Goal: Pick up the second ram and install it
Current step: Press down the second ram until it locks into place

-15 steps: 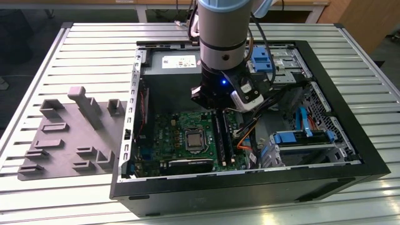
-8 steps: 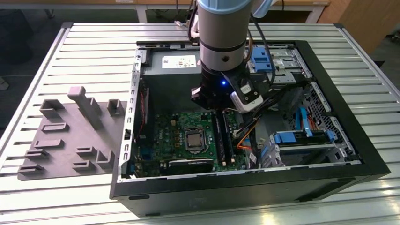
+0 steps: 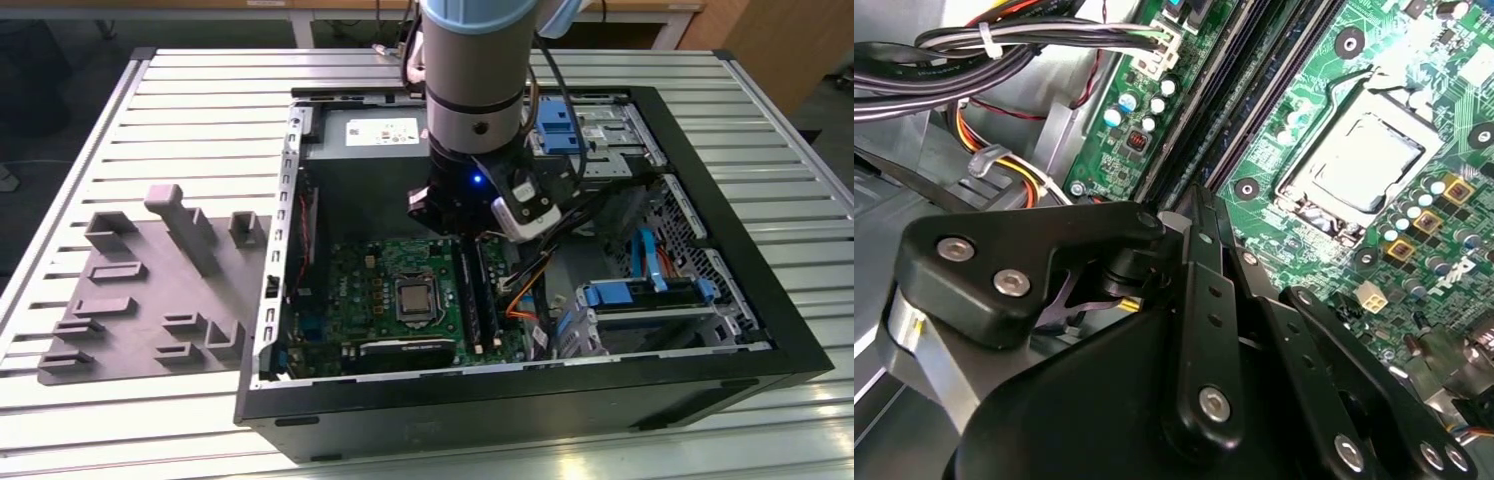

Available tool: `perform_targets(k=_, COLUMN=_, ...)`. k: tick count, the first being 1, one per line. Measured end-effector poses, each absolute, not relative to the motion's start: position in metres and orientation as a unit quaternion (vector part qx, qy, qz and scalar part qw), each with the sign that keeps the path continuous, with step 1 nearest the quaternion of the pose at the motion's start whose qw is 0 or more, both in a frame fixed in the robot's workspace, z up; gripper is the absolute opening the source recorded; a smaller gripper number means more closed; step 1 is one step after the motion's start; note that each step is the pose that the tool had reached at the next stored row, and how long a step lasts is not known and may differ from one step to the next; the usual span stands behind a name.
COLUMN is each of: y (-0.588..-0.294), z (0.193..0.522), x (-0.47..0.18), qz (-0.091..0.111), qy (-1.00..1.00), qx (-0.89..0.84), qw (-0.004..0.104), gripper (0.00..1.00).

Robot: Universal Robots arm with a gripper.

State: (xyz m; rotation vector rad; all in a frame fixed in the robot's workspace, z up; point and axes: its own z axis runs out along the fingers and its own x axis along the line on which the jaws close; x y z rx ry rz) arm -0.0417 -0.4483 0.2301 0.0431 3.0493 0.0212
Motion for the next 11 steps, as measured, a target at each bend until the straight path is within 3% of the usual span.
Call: perform_targets(k=11, y=-0.4482, z=0.2276, x=-0.0417, qz=0.007, qy=0.999, qx=0.014, qw=0.046, gripper=0.11)
